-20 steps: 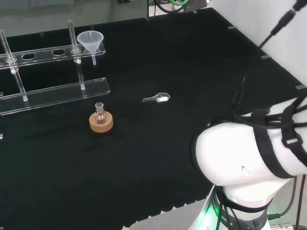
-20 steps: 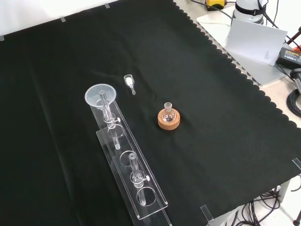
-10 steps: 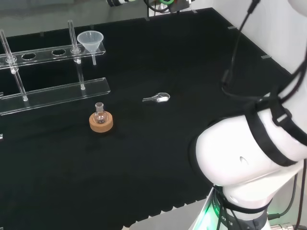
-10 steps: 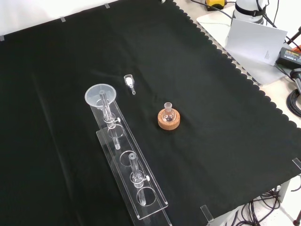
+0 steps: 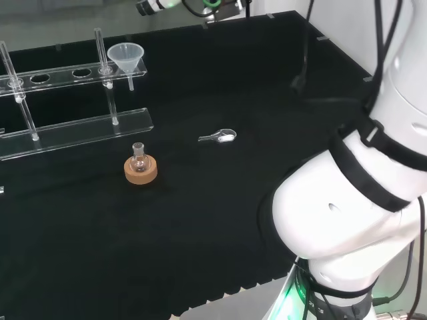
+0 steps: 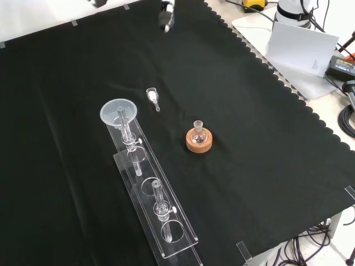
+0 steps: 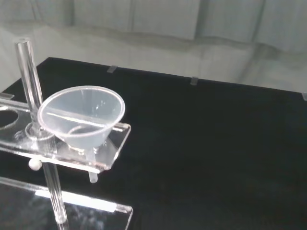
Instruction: Pick up the funnel from the transparent funnel stand.
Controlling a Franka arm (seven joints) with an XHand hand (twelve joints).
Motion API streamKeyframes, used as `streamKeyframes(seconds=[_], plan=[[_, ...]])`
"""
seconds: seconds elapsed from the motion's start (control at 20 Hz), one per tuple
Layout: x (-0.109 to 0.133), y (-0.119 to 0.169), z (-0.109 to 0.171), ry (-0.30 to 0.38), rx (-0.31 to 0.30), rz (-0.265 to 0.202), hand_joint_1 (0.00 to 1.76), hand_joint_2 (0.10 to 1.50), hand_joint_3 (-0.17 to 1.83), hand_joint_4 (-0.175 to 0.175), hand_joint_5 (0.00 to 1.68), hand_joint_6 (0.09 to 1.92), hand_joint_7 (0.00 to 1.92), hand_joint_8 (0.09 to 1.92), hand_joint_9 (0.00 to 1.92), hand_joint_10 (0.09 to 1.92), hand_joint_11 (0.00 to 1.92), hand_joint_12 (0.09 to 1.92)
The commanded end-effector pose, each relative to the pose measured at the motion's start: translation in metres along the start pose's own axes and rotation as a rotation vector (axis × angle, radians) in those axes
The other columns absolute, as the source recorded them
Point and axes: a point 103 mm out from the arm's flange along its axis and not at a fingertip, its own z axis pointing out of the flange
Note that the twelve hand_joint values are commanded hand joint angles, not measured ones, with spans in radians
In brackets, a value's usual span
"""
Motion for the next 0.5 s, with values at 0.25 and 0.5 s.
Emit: streamKeyframes(seconds=[0.25, 0.5], plan=[[0.029, 0.069, 0.043, 0.024, -0.010, 0.006, 0.42, 0.63, 0.09, 0.020, 0.00, 0.09, 0.03, 0.09, 0.00, 0.09, 0.01, 0.09], [0.048, 0.109, 0.071, 0.033, 0.007, 0.024, 0.44, 0.66, 0.03, 0.013, 0.00, 0.09, 0.10, 0.10, 0.03, 0.09, 0.01, 0.37]])
